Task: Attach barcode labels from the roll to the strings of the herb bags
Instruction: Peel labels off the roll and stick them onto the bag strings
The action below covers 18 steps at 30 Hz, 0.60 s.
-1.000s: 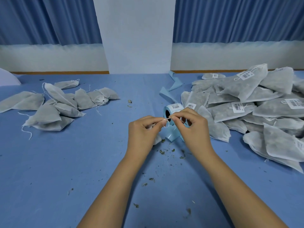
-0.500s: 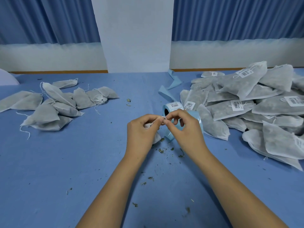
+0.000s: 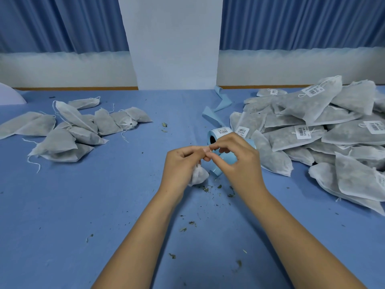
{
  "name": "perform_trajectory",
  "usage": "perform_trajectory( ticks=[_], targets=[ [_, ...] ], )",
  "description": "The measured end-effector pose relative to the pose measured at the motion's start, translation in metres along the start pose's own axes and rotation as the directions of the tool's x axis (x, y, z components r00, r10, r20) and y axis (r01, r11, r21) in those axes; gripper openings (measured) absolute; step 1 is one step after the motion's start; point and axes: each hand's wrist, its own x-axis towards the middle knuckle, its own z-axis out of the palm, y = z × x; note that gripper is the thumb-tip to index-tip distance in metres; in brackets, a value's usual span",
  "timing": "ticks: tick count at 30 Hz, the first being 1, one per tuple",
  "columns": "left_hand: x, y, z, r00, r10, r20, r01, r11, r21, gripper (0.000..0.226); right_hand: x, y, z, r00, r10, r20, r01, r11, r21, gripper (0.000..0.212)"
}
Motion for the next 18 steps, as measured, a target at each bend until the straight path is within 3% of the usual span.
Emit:
perform_trajectory(
  ticks=[4,8,11,14,18],
  targets=[
    [0.0,0.0,0.0,0.998,0.043,0.035,-0.044,0.999,0.019,0.034,0.0,0.007,-0.001,0.997,-0.067,-0.029,0.064,0.995,-0.075,0.004],
    [0.001,0.0,0.001,0.994,0.078,0.082,-0.083,0.994,0.065,0.03,-0.001,0.011,-0.002,1.0,-0.022,-0.023,0.019,0.994,-0.111,0.008],
    [0.003,0.0,-0.003,0.991,0.098,0.092,-0.105,0.992,0.066,0.012,0.002,0.014,-0.007,0.983,0.179,-0.034,-0.178,0.984,0.022,0.013],
    [0.009,-0.002,-0.012,0.983,0.162,0.086,-0.176,0.966,0.19,0.008,0.009,0.018,-0.014,0.888,0.449,-0.097,-0.424,0.883,0.202,0.019],
    [0.011,-0.003,-0.021,0.96,0.218,0.175,-0.271,0.876,0.398,0.013,0.014,0.021,-0.017,0.803,0.579,-0.141,-0.513,0.792,0.332,0.027]
  ],
)
